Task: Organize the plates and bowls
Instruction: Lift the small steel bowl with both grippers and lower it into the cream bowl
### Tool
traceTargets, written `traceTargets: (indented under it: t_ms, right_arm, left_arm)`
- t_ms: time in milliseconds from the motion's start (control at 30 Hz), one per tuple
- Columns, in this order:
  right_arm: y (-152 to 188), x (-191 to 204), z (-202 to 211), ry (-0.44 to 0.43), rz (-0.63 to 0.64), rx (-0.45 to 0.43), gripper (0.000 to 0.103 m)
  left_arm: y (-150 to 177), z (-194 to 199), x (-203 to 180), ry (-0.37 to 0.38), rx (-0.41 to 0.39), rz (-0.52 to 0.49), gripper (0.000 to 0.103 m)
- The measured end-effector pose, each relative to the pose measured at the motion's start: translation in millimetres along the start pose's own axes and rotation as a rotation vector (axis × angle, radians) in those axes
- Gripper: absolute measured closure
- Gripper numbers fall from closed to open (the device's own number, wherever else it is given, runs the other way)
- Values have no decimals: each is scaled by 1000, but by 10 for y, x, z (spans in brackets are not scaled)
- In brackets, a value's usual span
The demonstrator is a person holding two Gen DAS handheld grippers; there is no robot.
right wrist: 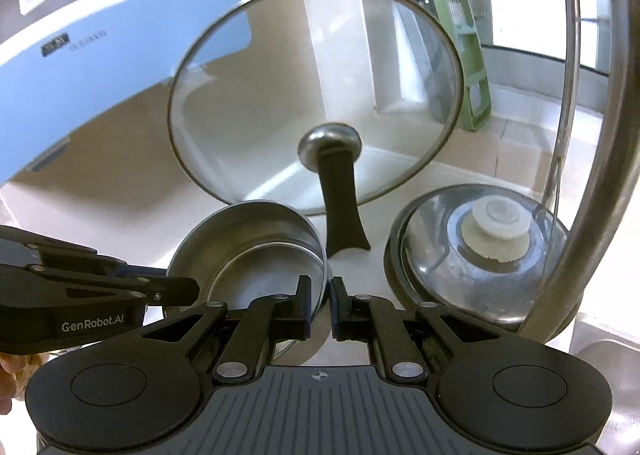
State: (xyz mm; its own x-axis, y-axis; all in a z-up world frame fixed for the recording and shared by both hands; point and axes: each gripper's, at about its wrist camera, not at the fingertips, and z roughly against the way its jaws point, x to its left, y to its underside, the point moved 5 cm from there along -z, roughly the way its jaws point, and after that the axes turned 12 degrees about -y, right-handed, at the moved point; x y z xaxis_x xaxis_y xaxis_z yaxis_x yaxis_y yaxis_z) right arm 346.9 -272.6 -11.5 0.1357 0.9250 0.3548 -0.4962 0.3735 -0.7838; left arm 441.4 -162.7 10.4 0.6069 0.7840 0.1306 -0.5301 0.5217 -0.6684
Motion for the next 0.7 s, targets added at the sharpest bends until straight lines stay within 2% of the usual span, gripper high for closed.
traceTargets:
  t_ms: [700]
  right_arm:
    - [47,339,433,-69,59,-30,94]
  left_arm:
    - [221,514,21,-55,-50,39,93]
